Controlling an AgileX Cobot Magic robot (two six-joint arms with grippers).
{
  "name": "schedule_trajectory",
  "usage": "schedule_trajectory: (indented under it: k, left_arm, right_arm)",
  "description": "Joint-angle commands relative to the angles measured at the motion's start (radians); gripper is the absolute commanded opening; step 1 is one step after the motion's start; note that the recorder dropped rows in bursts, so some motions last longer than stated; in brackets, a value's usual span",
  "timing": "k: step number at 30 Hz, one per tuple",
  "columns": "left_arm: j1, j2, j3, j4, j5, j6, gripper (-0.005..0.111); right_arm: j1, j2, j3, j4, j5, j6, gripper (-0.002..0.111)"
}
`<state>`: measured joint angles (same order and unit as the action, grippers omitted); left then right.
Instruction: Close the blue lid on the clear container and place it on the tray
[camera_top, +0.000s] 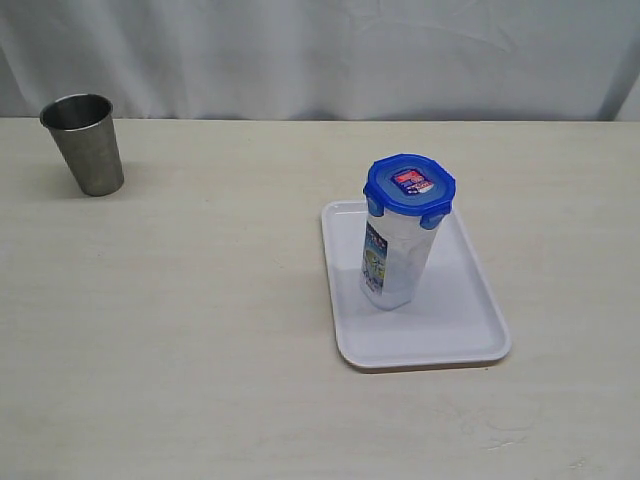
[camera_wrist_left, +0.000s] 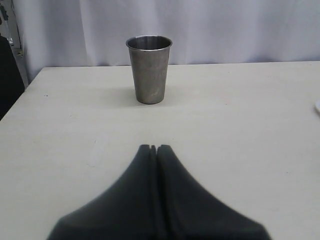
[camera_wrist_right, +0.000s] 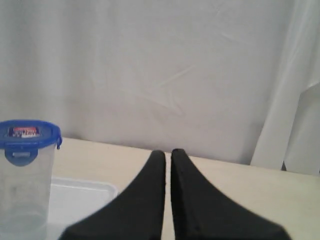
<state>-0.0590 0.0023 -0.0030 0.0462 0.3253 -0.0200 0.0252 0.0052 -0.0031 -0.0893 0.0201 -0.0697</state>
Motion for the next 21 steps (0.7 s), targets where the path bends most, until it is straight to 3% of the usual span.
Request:
schedule_trajectory:
  k: [1, 21]
  left_arm:
    - [0.005, -0.002, 0.003, 0.0, -0.001, 0.002, 0.0]
    - [0.005, -0.002, 0.003, 0.0, -0.001, 0.002, 0.0]
  right_arm:
    - [0.0, -0.005, 0.003, -0.008, 0.129, -0.006, 0.004]
    - [0.0, -0.005, 0.003, -0.003, 0.302, 0.02, 0.004]
